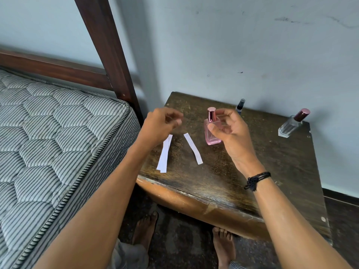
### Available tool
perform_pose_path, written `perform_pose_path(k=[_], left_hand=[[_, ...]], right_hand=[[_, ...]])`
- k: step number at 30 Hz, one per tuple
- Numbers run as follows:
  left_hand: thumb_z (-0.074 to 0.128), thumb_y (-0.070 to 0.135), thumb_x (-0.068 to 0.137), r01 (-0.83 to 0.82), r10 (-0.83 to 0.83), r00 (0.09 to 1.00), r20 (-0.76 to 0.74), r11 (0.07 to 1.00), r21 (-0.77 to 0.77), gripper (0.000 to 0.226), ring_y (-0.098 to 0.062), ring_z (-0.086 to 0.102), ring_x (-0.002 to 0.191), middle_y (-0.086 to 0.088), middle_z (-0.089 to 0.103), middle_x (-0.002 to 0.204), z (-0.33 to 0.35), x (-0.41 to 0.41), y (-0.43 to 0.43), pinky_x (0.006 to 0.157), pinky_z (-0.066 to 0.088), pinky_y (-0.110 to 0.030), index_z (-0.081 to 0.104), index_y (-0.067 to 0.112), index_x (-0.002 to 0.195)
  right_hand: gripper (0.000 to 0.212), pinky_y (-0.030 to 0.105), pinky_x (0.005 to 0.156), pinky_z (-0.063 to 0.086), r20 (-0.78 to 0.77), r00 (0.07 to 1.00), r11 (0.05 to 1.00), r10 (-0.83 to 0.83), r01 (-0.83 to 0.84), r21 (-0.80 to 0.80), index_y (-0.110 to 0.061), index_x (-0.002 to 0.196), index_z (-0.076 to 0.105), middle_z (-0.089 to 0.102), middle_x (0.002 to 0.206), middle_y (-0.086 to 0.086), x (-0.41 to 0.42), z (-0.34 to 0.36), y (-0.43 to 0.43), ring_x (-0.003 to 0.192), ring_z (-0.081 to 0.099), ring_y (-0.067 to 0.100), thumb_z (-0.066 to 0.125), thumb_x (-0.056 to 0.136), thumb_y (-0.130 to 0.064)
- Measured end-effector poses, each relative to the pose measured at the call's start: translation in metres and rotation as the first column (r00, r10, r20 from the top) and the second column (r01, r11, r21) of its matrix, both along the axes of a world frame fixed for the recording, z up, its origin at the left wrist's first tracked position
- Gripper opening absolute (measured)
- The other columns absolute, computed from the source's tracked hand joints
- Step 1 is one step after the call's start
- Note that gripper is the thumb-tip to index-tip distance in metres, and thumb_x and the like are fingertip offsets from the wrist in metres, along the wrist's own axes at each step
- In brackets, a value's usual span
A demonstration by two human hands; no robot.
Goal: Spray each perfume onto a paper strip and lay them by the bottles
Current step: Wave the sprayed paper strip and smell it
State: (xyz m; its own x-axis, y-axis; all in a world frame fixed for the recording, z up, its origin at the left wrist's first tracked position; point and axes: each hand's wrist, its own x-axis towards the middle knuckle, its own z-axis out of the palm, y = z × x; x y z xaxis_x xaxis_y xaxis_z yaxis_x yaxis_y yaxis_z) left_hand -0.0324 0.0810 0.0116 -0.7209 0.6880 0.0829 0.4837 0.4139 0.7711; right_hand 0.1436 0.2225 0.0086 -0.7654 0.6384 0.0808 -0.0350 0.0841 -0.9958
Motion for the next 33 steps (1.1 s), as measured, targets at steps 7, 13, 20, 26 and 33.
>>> perform_pose_path(k=[7,13,20,26,33], left_hand=[[0.077,0.032,0.086,0.119,-0.159,0.972,-0.173,0.968,-0.221,0.024,-0.016,0.058,0.100,0.011,0.061,0.096,-0.012,0.009,0.006,0.094,0.047,-0.032,0.077,0.023,0.108],[0.075,0.031,0.087,0.118,-0.175,0.962,-0.208,0.959,-0.258,0.023,-0.021,0.052,0.107,0.011,0.058,0.100,-0.017,0.015,0.008,0.094,0.041,-0.030,0.076,0.026,0.109],[0.072,0.030,0.090,0.098,-0.167,0.960,-0.225,0.953,-0.288,0.023,-0.020,0.049,0.110,0.004,0.060,0.108,-0.017,0.018,0.010,0.092,0.040,-0.031,0.074,0.026,0.112],[0.075,0.024,0.086,0.096,-0.148,0.971,-0.190,0.961,-0.261,0.007,-0.019,0.053,0.103,0.011,0.055,0.096,-0.017,0.018,0.011,0.086,0.040,-0.030,0.074,0.025,0.093],[0.079,0.017,0.084,0.070,-0.072,0.997,-0.017,0.992,-0.106,0.012,-0.001,0.066,0.081,0.017,0.070,0.082,-0.008,0.016,0.010,0.088,0.055,-0.030,0.073,0.027,0.081]], right_hand=[[0.034,0.022,0.084,0.053,0.018,1.000,1.000,-0.017,0.017,-0.005,-0.024,0.113,0.065,0.072,0.113,-0.006,0.000,-0.001,0.003,0.098,0.069,0.002,0.072,0.090,0.000],[0.036,0.026,0.092,0.052,0.058,0.998,1.000,0.016,-0.017,0.009,-0.024,0.114,0.064,0.070,0.115,-0.003,0.000,-0.005,0.004,0.102,0.069,0.002,0.069,0.092,0.004],[0.037,0.027,0.098,0.052,0.100,0.994,0.999,0.033,-0.035,0.017,-0.025,0.114,0.062,0.067,0.118,0.001,0.001,-0.007,0.007,0.096,0.066,-0.005,0.068,0.093,0.005],[0.042,0.022,0.083,0.053,0.125,0.989,0.997,0.075,-0.071,-0.035,-0.025,0.111,0.061,0.063,0.115,0.001,0.002,-0.006,0.012,0.089,0.065,-0.007,0.066,0.091,0.011],[0.052,0.019,0.078,0.056,0.120,0.985,0.991,0.123,-0.117,-0.061,-0.028,0.109,0.064,0.061,0.118,0.009,0.006,0.002,0.013,0.088,0.067,0.000,0.063,0.088,0.019]])
